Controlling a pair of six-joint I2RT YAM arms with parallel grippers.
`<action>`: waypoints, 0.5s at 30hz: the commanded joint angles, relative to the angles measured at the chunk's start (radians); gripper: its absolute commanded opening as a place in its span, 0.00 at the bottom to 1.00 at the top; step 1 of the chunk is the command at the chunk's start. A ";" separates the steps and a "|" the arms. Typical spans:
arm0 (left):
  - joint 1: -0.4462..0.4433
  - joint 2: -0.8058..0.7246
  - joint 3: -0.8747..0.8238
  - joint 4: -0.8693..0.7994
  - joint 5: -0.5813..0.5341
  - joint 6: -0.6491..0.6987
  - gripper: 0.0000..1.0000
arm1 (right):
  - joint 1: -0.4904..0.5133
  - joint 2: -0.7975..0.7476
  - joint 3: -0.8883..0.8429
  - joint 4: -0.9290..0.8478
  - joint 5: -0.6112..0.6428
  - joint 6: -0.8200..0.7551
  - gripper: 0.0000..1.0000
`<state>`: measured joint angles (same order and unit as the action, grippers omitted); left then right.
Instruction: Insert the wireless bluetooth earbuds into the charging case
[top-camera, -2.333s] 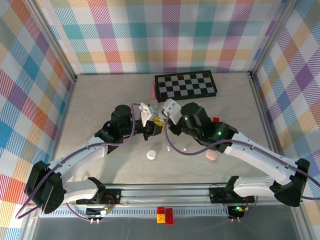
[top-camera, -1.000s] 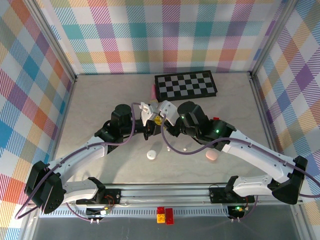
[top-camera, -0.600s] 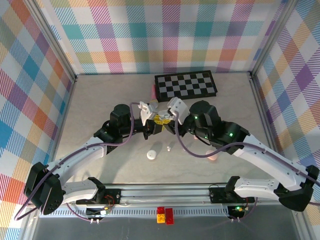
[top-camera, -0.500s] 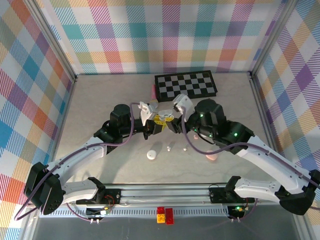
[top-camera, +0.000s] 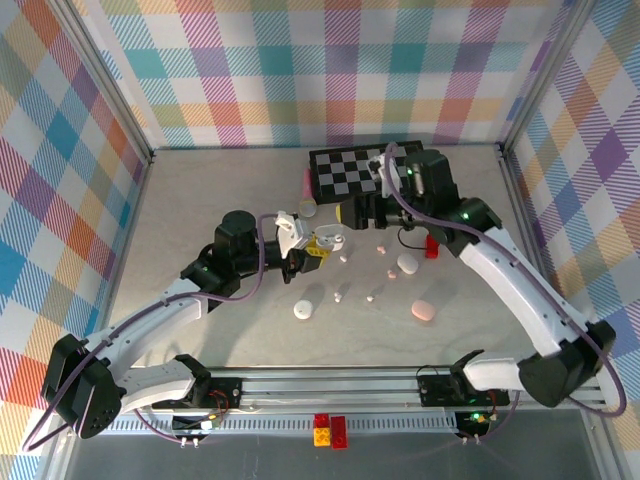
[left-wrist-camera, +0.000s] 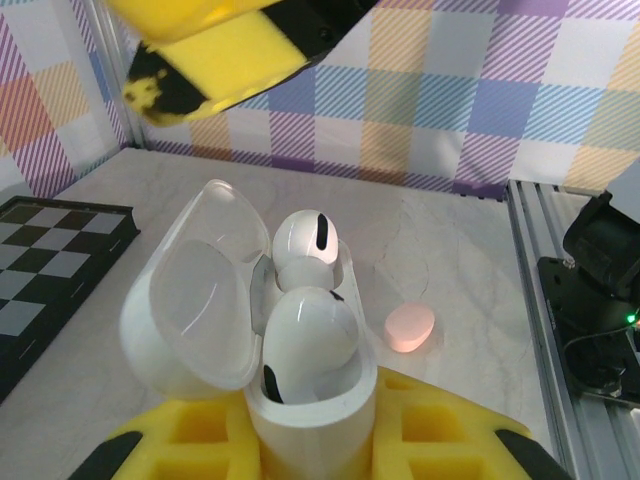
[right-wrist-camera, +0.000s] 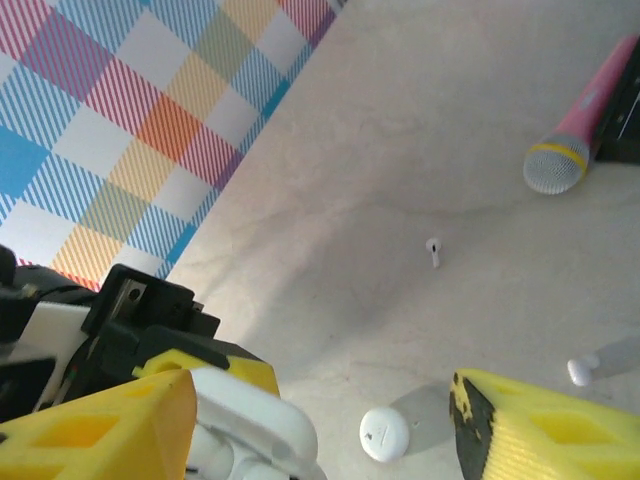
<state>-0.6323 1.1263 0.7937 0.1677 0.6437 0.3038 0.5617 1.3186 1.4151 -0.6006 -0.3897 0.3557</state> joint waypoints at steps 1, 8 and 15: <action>0.002 -0.005 0.015 -0.014 0.008 0.053 0.01 | -0.005 0.051 0.065 -0.147 -0.048 0.060 0.62; 0.002 -0.004 0.019 -0.010 0.013 0.052 0.01 | -0.005 0.139 0.113 -0.232 -0.036 0.030 0.54; 0.009 -0.017 0.015 -0.008 -0.025 0.005 0.01 | -0.005 0.115 0.087 -0.257 -0.077 -0.056 0.51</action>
<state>-0.6312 1.1263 0.7940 0.1291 0.6365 0.3298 0.5594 1.4597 1.5036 -0.7986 -0.4183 0.3641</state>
